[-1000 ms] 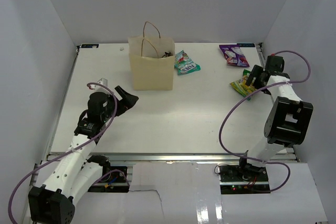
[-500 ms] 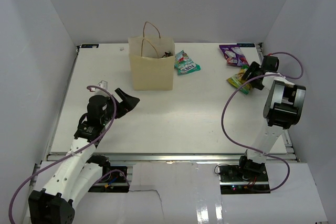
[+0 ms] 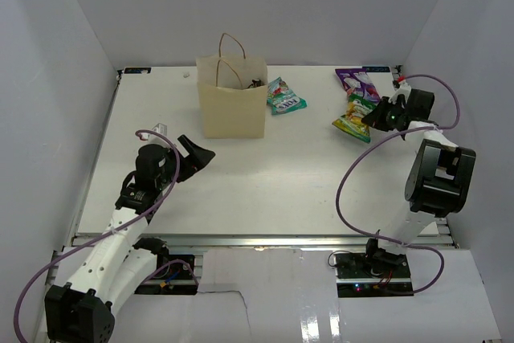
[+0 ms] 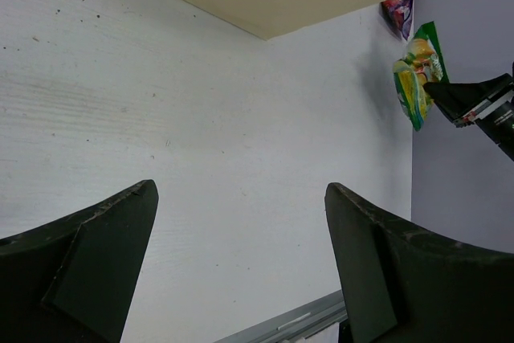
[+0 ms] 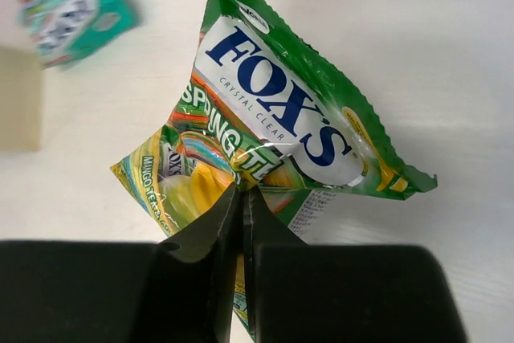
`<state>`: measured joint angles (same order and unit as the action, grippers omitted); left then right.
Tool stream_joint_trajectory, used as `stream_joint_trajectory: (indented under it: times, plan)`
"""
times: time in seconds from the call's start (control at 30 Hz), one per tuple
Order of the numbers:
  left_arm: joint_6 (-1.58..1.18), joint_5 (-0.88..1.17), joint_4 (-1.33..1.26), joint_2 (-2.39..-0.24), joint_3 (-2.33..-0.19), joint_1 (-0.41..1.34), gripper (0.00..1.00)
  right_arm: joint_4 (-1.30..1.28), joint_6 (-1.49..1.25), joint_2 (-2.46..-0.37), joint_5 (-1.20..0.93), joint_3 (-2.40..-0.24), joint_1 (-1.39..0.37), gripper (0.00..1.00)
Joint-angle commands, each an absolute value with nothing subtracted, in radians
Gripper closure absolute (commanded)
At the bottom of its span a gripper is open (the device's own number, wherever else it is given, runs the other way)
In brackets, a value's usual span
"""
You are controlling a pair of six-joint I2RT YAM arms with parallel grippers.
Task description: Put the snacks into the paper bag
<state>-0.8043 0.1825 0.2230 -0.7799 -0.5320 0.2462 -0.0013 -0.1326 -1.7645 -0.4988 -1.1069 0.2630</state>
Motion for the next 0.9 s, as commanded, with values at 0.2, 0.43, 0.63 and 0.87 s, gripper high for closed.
stream_joint_trajectory:
  times: [0.2, 0.43, 0.63, 0.87]
  plan:
    - [-0.778, 0.202, 0.195, -0.755, -0.548, 0.250, 0.05, 0.114, -0.005, -1.615, -0.877, -1.373, 0.098, 0.92]
    - [-0.765, 0.209, 0.196, -0.747, -0.560, 0.249, 0.05, 0.054, 0.156, -1.748, -0.729, -1.816, -0.199, 0.92]
    - [-0.767, 0.202, 0.201, -0.712, -0.552, 0.249, 0.05, 0.031, 0.405, -1.864, -0.493, -2.011, -0.394, 0.92]
    - [-0.772, 0.207, 0.209, -0.693, -0.546, 0.249, 0.05, 0.170, 0.647, -1.878, -0.273, -1.898, -0.541, 0.92]
